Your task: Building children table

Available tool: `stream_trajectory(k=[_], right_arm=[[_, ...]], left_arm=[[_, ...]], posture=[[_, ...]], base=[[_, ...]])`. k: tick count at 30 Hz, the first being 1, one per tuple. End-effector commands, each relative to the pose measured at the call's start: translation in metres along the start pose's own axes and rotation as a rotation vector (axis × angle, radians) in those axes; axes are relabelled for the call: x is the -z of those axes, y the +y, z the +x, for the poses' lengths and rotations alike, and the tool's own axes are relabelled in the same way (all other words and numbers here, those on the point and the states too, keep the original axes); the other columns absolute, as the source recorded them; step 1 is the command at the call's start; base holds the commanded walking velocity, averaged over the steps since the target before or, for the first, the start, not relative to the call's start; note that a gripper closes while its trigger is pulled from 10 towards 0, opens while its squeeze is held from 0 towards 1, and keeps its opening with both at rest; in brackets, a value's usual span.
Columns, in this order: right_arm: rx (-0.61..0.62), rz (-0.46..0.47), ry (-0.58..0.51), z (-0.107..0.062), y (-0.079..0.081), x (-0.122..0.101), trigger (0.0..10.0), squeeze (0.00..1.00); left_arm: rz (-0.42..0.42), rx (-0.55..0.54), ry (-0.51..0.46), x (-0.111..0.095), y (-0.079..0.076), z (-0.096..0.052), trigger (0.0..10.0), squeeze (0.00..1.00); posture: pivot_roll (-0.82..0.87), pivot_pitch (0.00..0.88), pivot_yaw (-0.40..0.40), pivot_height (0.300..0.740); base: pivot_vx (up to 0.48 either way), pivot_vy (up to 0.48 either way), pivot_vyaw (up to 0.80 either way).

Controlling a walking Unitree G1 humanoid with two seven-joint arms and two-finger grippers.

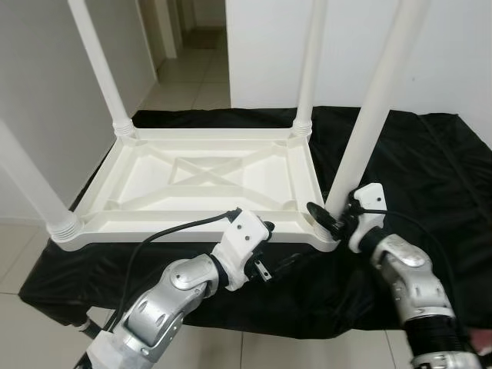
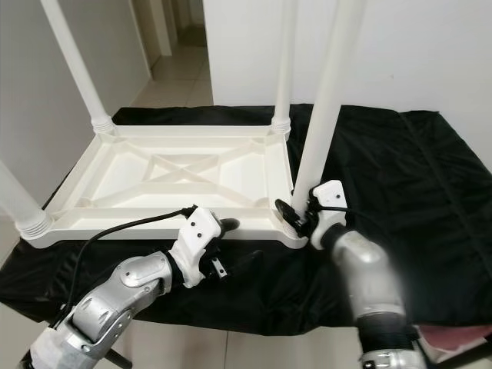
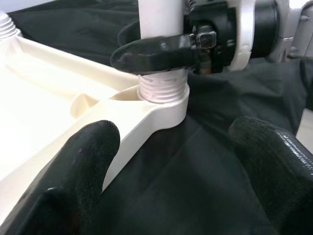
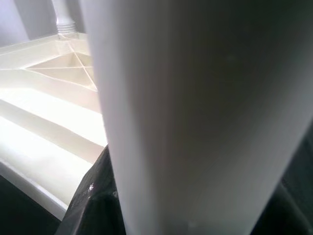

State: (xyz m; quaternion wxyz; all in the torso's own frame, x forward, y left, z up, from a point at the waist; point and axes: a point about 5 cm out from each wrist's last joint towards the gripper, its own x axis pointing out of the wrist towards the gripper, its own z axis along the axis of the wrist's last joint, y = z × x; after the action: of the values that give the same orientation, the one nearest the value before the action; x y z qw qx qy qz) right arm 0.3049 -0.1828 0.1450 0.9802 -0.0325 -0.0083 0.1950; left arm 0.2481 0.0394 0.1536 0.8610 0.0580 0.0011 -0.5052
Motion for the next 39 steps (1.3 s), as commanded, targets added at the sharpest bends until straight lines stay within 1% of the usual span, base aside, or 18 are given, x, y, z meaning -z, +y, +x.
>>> stream_trajectory(k=[1, 2, 5, 7, 10, 12, 13, 17, 18, 23, 24, 26, 30, 34, 36, 37, 38, 39], right_arm=[[0.139, 0.084, 0.063, -0.003, 0.007, 0.01, 10.0, 0.0], [0.179, 0.092, 0.065, -0.003, 0.01, 0.011, 10.0, 0.0], [0.207, 0.098, 0.068, -0.004, 0.014, 0.013, 10.0, 0.0], [0.28, 0.125, 0.064, -0.003, 0.025, 0.014, 10.0, 0.0], [0.304, 0.132, 0.056, -0.003, 0.03, 0.014, 10.0, 0.0], [0.372, 0.165, 0.044, -0.001, 0.042, 0.014, 10.0, 0.0], [0.372, 0.165, 0.044, -0.001, 0.042, 0.014, 10.0, 0.0], [0.501, 0.243, 0.053, 0.002, 0.058, 0.014, 10.0, 0.0], [0.505, 0.253, 0.057, 0.003, 0.062, 0.011, 10.0, 0.0], [0.483, 0.242, 0.036, 0.003, 0.063, 0.006, 10.0, 0.0], [0.468, 0.233, 0.02, 0.002, 0.062, 0.004, 10.0, 1.0], [0.468, 0.233, 0.02, 0.002, 0.062, 0.004, 10.0, 1.0], [0.407, 0.201, -0.029, -0.003, 0.051, -0.003, 10.0, 1.0], [0.366, 0.17, -0.035, -0.004, 0.046, -0.004, 10.0, 1.0], [0.287, 0.144, -0.018, -0.006, 0.041, -0.004, 10.0, 1.0], [0.287, 0.144, -0.018, -0.006, 0.041, -0.004, 10.0, 1.0], [0.212, 0.123, 0.002, -0.006, 0.038, -0.002, 10.0, 0.77], [0.162, 0.111, 0.017, -0.007, 0.035, -0.001, 10.0, 0.07]], left_arm=[[0.007, 0.099, 0.007, 0.002, -0.001, -0.001, 10.0, 0.0], [0.011, 0.099, 0.007, 0.002, 0.0, -0.002, 10.0, 0.0], [0.012, 0.099, 0.008, 0.002, 0.001, -0.002, 10.0, 0.0], [0.019, 0.102, 0.015, 0.003, 0.002, -0.003, 10.0, 0.0], [0.022, 0.103, 0.016, 0.003, 0.003, -0.003, 10.0, 0.0], [0.025, 0.098, 0.016, 0.002, 0.004, -0.003, 10.0, 0.0], [0.025, 0.098, 0.016, 0.002, 0.004, -0.003, 10.0, 0.0], [0.024, 0.093, 0.01, 0.001, 0.004, -0.002, 10.0, 0.0], [0.024, 0.092, 0.009, 0.001, 0.004, -0.002, 10.0, 0.0], [0.02, 0.091, 0.008, 0.002, 0.003, -0.003, 10.0, 0.0], [0.025, 0.092, 0.011, 0.002, 0.004, -0.004, 10.0, 0.0], [0.025, 0.092, 0.011, 0.002, 0.004, -0.004, 10.0, 0.0], [0.037, 0.079, 0.007, 0.0, 0.008, -0.004, 10.0, 0.0], [0.04, 0.076, 0.006, 0.0, 0.009, -0.003, 10.0, 0.0], [0.039, 0.075, 0.006, 0.0, 0.009, -0.004, 10.0, 0.0], [0.039, 0.075, 0.006, 0.0, 0.009, -0.004, 10.0, 0.0], [0.041, 0.078, 0.007, 0.001, 0.009, -0.004, 10.0, 0.0], [0.042, 0.081, 0.009, 0.001, 0.009, -0.004, 10.0, 0.0]], posture=[[-0.09, 0.017, 0.052, 0.74], [-0.09, 0.017, 0.052, 0.74], [-0.09, 0.015, 0.05, 0.74], [-0.09, 0.015, 0.051, 0.74], [-0.09, 0.016, 0.051, 0.74], [-0.09, 0.017, 0.051, 0.74], [-0.09, 0.017, 0.051, 0.74], [-0.08, 0.012, 0.045, 0.74], [-0.07, 0.008, 0.043, 0.74], [-0.07, 0.012, 0.039, 0.74], [-0.07, 0.012, 0.039, 0.74], [-0.07, 0.012, 0.039, 0.74], [-0.07, 0.0, 0.041, 0.74], [-0.08, 0.0, 0.046, 0.74], [-0.08, 0.0, 0.045, 0.74], [-0.08, 0.0, 0.045, 0.74], [-0.08, 0.0, 0.049, 0.74], [-0.09, 0.0, 0.049, 0.74]], base=[[0.0, 0.0, 0.0], [0.0, 0.0, 0.0], [0.0, 0.0, 0.0], [0.0, 0.0, 0.0], [0.0, 0.0, 0.0], [0.0, 0.0, 0.0], [0.0, 0.0, 0.0], [0.0, 0.0, 0.0], [0.0, 0.0, 0.0], [0.0, 0.0, 0.0], [0.0, 0.0, 0.0], [0.0, 0.0, 0.0], [0.0, 0.0, 0.0], [0.0, 0.0, 0.0], [0.0, 0.0, 0.0], [0.0, 0.0, 0.0], [0.0, 0.0, 0.0], [0.0, 0.0, 0.0]])
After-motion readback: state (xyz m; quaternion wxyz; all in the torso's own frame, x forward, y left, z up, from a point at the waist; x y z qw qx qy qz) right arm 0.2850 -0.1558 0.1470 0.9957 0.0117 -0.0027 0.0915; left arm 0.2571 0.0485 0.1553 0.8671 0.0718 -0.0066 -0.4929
